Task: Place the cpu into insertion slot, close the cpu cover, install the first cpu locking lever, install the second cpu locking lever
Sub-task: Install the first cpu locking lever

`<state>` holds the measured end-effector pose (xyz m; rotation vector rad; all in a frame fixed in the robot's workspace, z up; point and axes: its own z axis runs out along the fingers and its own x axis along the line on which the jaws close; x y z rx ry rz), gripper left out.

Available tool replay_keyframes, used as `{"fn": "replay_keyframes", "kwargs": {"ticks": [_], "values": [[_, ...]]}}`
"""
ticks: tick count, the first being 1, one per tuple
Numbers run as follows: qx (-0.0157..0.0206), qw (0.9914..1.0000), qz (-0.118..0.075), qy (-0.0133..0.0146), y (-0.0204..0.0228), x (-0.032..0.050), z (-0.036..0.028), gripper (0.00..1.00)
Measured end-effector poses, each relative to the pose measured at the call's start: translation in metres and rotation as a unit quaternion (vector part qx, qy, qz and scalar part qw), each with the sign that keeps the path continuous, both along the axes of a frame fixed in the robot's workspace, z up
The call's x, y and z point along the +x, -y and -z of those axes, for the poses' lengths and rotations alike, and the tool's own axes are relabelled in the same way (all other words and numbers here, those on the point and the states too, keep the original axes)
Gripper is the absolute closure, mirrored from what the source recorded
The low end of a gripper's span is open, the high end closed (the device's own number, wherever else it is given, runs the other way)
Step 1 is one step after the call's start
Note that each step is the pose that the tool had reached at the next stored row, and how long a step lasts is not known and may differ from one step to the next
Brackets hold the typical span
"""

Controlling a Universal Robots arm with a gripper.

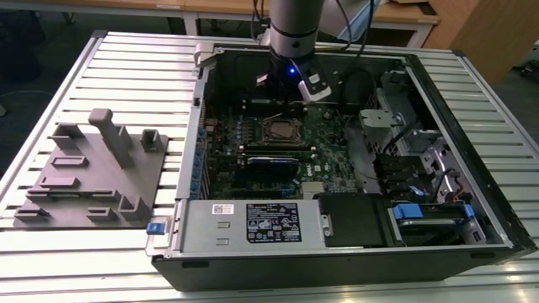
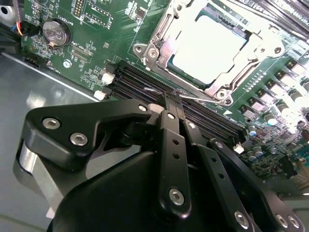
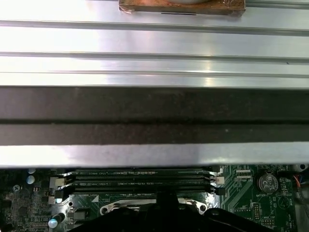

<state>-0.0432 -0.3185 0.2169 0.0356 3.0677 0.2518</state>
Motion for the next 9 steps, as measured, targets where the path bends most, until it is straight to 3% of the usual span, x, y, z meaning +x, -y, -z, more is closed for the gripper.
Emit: {"fn": "replay_keyframes", "kwargs": {"ticks": [4, 9], "values": [[-0.0002, 1.0, 0.0, -0.0004, -0.0001, 0.0025, 0.0006, 0.89], [-0.0001, 0.99999, 0.003, -0.0035, 0.0, 0.0038, 0.003, 0.89]]}}
